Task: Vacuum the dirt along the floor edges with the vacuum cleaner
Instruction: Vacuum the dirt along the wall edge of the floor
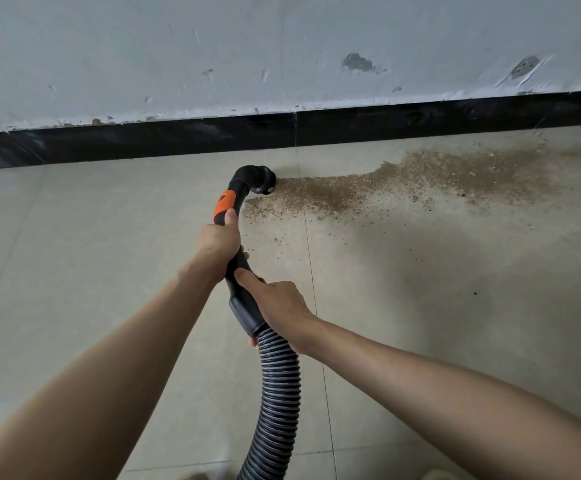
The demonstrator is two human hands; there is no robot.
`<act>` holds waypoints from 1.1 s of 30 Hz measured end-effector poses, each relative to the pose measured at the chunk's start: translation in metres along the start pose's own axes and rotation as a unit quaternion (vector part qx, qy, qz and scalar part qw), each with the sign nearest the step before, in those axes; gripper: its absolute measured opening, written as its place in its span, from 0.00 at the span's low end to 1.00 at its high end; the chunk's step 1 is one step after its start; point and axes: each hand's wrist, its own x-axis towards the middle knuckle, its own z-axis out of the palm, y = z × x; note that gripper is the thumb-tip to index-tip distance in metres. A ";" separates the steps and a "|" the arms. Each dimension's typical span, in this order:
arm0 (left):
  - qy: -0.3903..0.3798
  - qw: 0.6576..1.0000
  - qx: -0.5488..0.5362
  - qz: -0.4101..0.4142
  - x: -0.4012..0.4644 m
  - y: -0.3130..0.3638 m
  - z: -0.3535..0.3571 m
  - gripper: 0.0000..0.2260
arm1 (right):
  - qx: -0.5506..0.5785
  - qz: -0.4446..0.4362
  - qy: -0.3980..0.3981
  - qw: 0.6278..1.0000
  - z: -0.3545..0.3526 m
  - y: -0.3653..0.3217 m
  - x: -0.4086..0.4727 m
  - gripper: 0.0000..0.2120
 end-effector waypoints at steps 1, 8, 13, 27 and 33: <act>0.000 1.000 0.002 0.005 -0.001 0.001 0.003 0.20 | 0.002 0.000 0.003 1.000 -0.003 0.000 0.000 0.25; -0.003 0.999 0.025 0.030 -0.010 0.008 0.027 0.20 | 0.029 0.010 0.022 0.999 -0.025 0.005 0.000 0.27; -0.017 0.999 0.028 0.042 -0.017 0.016 0.046 0.20 | 0.045 0.009 0.037 0.998 -0.044 0.008 -0.002 0.28; -0.012 0.998 0.048 0.047 -0.027 0.021 0.084 0.21 | 0.061 0.002 0.046 0.997 -0.080 0.021 -0.009 0.27; -0.032 0.995 0.073 0.064 -0.036 0.028 0.107 0.23 | 0.087 0.002 0.066 0.994 -0.098 0.027 -0.012 0.25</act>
